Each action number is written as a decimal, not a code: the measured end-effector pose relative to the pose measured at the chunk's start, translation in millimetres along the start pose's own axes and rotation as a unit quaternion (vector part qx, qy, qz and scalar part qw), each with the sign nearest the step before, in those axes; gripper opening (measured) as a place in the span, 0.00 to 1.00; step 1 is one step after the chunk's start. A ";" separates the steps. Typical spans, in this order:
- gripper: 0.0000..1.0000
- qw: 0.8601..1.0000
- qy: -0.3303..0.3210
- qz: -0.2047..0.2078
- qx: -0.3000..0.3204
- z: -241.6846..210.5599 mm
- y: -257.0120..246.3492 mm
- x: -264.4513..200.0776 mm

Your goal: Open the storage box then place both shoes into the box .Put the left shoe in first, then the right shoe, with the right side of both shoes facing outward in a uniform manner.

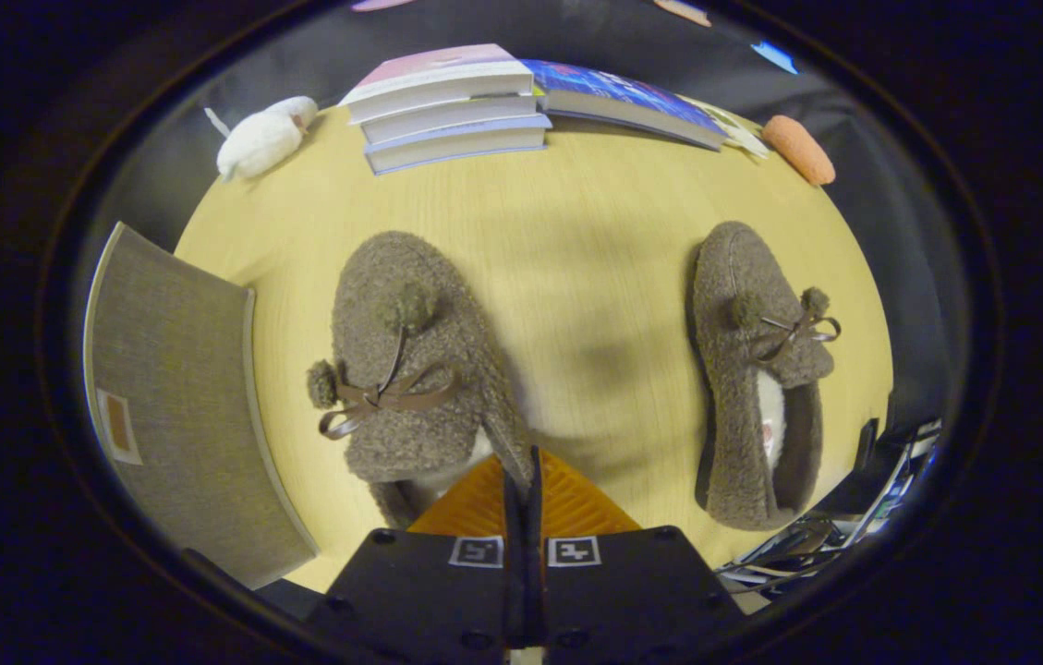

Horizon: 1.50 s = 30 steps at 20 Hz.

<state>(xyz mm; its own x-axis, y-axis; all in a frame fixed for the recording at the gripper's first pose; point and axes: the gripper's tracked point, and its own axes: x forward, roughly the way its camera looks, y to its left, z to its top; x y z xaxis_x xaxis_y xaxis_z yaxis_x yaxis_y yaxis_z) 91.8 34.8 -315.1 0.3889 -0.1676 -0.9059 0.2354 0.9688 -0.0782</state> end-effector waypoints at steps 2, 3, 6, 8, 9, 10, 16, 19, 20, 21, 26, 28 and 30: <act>0.04 1.000 -0.002 -0.003 -0.003 1.6 0.3 -0.9; 0.04 1.000 -0.003 -0.007 -0.005 1.7 0.1 -2.4; 0.04 1.000 0.001 -0.020 0.013 -6.5 5.5 -10.8; 0.04 0.999 -0.002 -0.028 0.020 -12.5 13.9 -22.4; 0.04 0.999 -0.005 -0.031 0.023 -14.8 17.9 -29.8; 0.04 0.999 -0.007 -0.038 0.022 -16.7 20.3 -37.3; 0.04 0.991 -0.021 -0.127 -0.023 -18.4 10.1 -97.1; 0.04 0.986 -0.046 -0.156 -0.024 -5.4 9.6 -138.7; 0.04 0.985 -0.054 -0.162 -0.022 -1.4 11.9 -152.1; 0.04 0.984 -0.062 -0.164 -0.019 2.9 15.9 -165.1; 0.04 0.985 -0.089 -0.149 -0.002 19.9 55.5 -216.3; 0.04 0.987 -0.096 -0.132 0.000 25.5 80.0 -228.9; 0.04 0.990 -0.102 -0.102 0.002 29.6 110.5 -234.3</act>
<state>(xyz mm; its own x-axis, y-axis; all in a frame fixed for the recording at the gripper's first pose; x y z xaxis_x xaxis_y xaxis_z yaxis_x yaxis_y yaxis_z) 53.0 175.7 -99.1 0.5050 -0.3932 -0.7684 0.3309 0.9104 -0.2484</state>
